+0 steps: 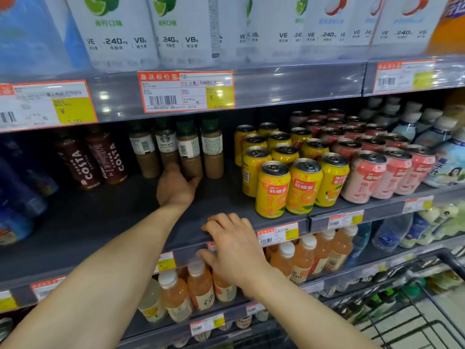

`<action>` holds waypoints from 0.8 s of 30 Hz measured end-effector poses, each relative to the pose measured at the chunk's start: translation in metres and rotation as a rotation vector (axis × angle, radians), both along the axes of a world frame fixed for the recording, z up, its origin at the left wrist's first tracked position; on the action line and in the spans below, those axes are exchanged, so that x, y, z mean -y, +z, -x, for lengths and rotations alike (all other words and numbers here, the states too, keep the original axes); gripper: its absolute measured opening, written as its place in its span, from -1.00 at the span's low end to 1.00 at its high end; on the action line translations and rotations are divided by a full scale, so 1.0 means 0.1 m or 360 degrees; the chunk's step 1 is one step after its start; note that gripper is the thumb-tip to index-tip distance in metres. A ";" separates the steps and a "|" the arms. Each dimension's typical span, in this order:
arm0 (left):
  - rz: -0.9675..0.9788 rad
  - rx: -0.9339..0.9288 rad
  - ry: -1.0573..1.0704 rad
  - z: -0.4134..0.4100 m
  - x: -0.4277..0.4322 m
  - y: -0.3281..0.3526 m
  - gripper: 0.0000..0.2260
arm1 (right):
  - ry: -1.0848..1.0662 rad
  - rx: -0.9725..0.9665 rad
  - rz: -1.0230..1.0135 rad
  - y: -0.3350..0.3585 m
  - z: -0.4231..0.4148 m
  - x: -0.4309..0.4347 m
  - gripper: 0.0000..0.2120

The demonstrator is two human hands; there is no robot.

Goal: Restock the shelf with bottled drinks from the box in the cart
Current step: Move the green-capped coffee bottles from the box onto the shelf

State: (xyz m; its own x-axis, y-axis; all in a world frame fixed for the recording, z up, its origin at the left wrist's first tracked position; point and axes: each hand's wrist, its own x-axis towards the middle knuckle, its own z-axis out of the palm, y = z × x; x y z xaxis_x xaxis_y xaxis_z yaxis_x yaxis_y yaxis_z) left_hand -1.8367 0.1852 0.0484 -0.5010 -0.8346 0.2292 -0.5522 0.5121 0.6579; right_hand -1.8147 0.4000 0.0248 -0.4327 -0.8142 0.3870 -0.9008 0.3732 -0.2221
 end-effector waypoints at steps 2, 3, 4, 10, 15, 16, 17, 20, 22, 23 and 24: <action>0.0021 -0.0003 -0.0066 -0.14 -0.03 0.01 -0.58 | 0.0004 -0.0001 -0.0018 0.00 0.00 -0.01 -0.54; 0.0043 0.0006 -0.0103 -0.23 -0.07 0.02 -0.61 | 0.0008 0.0000 -0.0027 0.01 0.00 -0.01 -0.53; 0.0071 0.0017 -0.0149 -0.34 -0.12 0.04 -0.63 | 0.0012 0.0006 -0.0041 0.03 -0.01 -0.02 -0.52; 0.0432 -0.0053 -0.0387 -1.26 -0.76 0.14 -0.73 | 0.0009 -0.0057 -0.0100 0.11 -0.06 -0.03 -0.53; 0.0455 -0.0046 -0.0527 -2.17 -1.45 -0.14 -0.81 | -0.0016 -0.0154 -0.0004 0.08 -0.31 -0.27 -0.59; 0.0438 -0.0013 -0.0558 -2.31 -1.54 -0.27 -0.83 | -0.0031 -0.0143 0.0011 0.04 -0.37 -0.37 -0.61; 0.0406 0.0041 -0.0597 -2.43 -1.64 -0.40 -0.84 | -0.0054 -0.0120 0.0000 -0.02 -0.45 -0.49 -0.63; 0.0289 0.0256 -0.0721 -2.78 -1.96 -0.78 -0.89 | -0.0184 -0.0021 -0.0173 -0.27 -0.72 -0.98 -0.67; 0.0209 0.0380 -0.0767 -2.98 -2.20 -1.00 -0.84 | -0.0232 0.0097 -0.0373 -0.52 -0.91 -1.38 -0.61; 0.0160 0.0424 -0.0785 -3.09 -2.33 -1.10 -0.80 | -0.0246 0.0170 -0.0447 -0.66 -1.00 -1.58 -0.60; 0.0106 0.0453 -0.0800 -3.19 -2.44 -1.20 -0.77 | -0.0271 0.0238 -0.0518 -0.81 -1.06 -1.77 -0.60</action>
